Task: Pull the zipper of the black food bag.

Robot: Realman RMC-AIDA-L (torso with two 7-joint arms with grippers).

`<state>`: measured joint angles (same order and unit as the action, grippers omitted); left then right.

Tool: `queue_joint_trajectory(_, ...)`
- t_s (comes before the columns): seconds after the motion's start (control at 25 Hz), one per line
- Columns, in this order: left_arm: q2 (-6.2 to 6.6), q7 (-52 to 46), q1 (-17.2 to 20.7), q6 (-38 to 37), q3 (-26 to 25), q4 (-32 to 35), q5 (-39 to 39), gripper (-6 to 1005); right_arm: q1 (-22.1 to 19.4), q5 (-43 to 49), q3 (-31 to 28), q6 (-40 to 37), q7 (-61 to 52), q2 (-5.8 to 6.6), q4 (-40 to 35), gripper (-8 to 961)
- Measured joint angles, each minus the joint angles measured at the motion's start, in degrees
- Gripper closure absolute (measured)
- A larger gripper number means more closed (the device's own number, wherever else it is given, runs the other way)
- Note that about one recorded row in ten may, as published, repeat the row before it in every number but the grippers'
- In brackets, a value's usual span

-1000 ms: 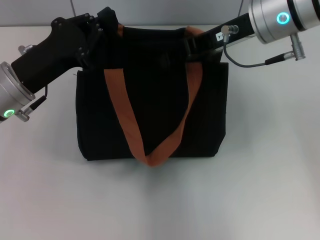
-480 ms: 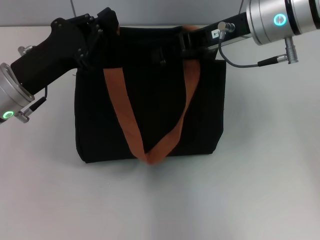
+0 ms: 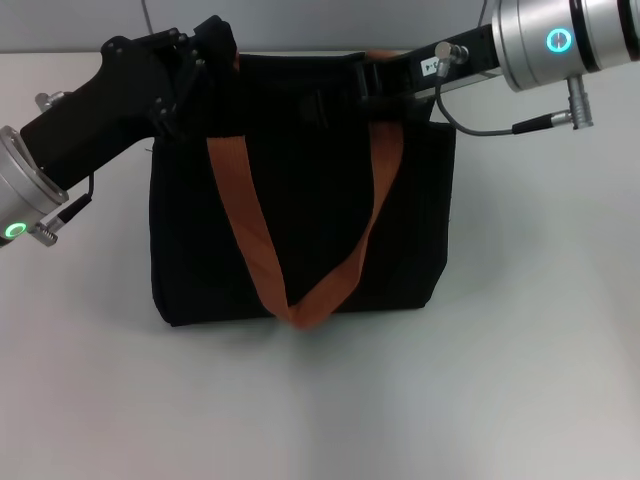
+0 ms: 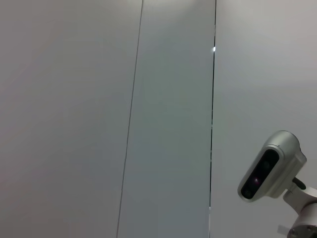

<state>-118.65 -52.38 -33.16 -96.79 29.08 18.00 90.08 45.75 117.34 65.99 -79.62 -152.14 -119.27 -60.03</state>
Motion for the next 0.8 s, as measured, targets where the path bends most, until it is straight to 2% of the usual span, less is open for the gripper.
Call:
queue_joint_trajectory(0.48, 0.00, -0.20, 0.20, -0.49, -0.31, -0.16, 0.01, 848, -0.17, 0.27, 1.95, 1.59, 2.29, -0.08, -0.64, 742)
queue_joint_trajectory(0.56, 0.00, -0.21, 0.28, -0.54, -0.33, -0.16, 0.00, 847, -0.68, 1.13, 1.96, 1.89, 2.30, -0.13, -1.98, 888)
queue_joint_trajectory(0.8, 0.05, -0.27, 0.72, -0.73, -0.45, -0.16, 0.01, 844, -4.51, 6.51, 1.81, 1.55, 0.14, -0.28, -9.67, 956)
